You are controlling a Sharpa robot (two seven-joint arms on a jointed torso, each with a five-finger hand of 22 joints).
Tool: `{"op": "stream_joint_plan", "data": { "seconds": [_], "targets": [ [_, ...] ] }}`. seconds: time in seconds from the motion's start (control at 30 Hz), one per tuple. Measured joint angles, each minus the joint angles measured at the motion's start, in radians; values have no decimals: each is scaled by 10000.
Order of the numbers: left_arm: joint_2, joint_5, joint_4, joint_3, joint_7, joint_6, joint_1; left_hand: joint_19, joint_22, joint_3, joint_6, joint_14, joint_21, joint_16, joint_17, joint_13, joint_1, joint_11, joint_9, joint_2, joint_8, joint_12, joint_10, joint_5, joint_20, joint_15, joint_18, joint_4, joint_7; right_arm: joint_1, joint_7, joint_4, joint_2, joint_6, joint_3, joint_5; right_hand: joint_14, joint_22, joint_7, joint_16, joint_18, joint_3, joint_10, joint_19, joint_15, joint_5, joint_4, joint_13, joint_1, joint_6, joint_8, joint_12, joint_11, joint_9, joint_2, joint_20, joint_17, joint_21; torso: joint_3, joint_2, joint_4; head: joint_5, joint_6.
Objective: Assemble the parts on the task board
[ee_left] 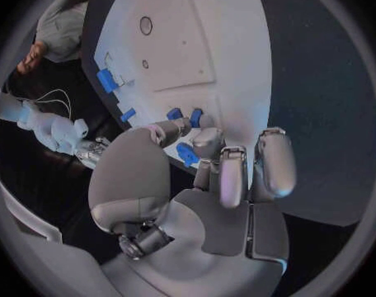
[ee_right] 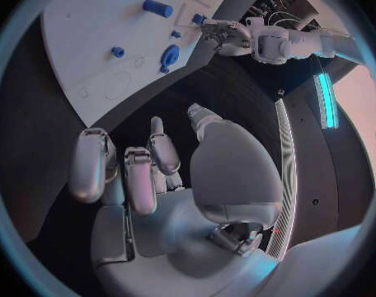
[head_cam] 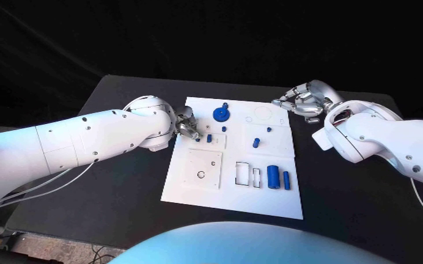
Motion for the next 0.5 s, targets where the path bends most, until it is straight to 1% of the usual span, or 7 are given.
{"op": "stream_joint_plan", "data": {
  "seconds": [0.17,0.23,0.3,0.37,0.4,0.43,0.5],
  "targets": [
    [4,54,-16,-12,-66,-1,-13,0,0,-220,44,0,0,0,0,-88,-312,1,-37,-27,2,-54,0,32,0,0,1,215,16,-2,3,0,-7,-5,0,-1,0,8,0,0,1,-12,0,-14,0,0,12,0,0,0,0,0,0,0,0,-15,0,0,0,2,-2,0,0],
    [4,71,-31,-12,-101,-7,-12,0,0,-307,43,0,0,0,0,-93,-364,1,-41,-52,3,-56,0,-88,0,0,1,236,16,-2,4,1,-8,-7,0,-1,0,8,0,0,1,-12,0,-14,0,0,12,1,0,0,0,0,0,-1,0,-14,0,0,0,3,-2,-7,0],
    [3,83,-44,-11,-129,-14,-12,0,0,-413,44,0,0,0,-1,-106,-444,1,-62,-20,3,-59,0,-252,0,0,1,324,15,-3,4,3,-10,-10,0,-2,0,8,0,0,0,-12,-5,-15,0,0,12,-5,0,0,0,0,-5,0,0,-15,0,-29,0,4,-2,-8,0],
    [2,95,-59,-11,-160,-20,-12,-1,0,-483,69,0,0,0,0,-112,-482,1,-65,-38,-29,-91,0,-367,1,0,1,395,37,-3,5,4,-11,-13,0,-2,0,8,0,0,0,-12,-33,-14,0,0,12,-15,0,0,0,0,-32,8,0,-15,0,-46,1,3,-2,-12,0],
    [2,100,-63,-11,-169,-25,-12,-1,0,-523,83,0,0,0,-1,-112,-525,1,-71,5,-36,-91,0,-384,0,1,0,434,50,-3,5,4,-12,-15,0,-2,0,8,0,0,1,-12,-36,-15,0,0,11,-15,0,0,0,0,-35,7,0,-14,0,-46,1,3,-2,-14,0],
    [2,104,-67,-11,-177,-29,-12,-1,0,-538,84,-1,0,0,0,-112,-574,1,-74,-25,-36,-91,0,-384,0,1,1,450,49,-3,6,4,-12,-16,0,-3,0,8,0,0,1,-12,-36,-14,0,0,11,-15,0,0,0,0,-36,7,0,-15,0,-46,2,3,-2,-14,0],
    [2,113,-83,-10,-197,-41,-12,-1,0,-657,89,-1,0,0,0,-112,-618,2,-80,-33,-36,-91,0,-520,0,1,1,510,45,-3,7,5,-14,-19,0,-3,0,7,0,0,0,-12,-36,-14,0,0,11,-15,0,0,0,0,-36,7,0,-15,0,-46,2,3,-2,-15,0]
  ]
}}
